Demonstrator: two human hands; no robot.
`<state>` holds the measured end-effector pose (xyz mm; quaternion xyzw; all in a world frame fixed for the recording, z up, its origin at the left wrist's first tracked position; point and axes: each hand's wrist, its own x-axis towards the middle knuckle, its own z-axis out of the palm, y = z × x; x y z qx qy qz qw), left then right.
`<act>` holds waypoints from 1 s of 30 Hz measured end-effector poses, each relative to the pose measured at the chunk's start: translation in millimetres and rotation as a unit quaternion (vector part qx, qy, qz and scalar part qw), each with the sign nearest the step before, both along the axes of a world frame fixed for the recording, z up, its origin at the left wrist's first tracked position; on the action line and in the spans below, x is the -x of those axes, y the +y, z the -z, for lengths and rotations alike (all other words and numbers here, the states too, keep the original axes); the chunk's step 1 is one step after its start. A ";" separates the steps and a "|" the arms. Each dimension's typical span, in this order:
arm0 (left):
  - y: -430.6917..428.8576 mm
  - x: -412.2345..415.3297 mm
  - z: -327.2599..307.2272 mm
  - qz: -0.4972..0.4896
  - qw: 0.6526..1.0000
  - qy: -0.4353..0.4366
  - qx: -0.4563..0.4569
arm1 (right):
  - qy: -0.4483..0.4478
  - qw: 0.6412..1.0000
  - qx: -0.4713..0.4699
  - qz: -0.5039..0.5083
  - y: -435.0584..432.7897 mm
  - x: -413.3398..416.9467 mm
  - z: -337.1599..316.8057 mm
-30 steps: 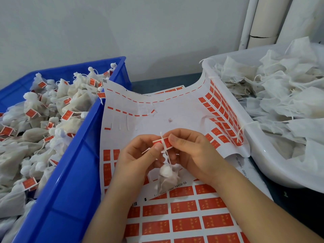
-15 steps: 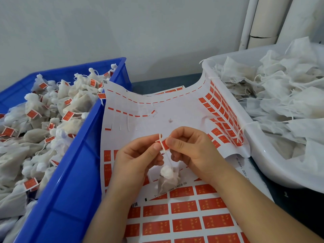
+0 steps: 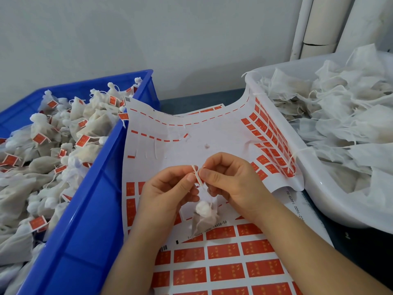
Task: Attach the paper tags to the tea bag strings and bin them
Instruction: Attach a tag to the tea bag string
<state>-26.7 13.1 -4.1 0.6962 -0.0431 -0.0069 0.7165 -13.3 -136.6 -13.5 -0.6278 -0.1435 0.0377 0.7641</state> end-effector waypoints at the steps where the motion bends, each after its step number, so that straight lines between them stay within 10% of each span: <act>1: -0.2 -0.1 0.0 0.000 1.000 -0.001 -0.002 | 0.000 1.000 0.001 0.001 0.1 0.0 0.0; 30: -1.0 -1.9 0.9 -0.044 0.999 -0.011 -0.012 | 0.007 0.999 0.047 -0.007 0.5 2.8 -5.1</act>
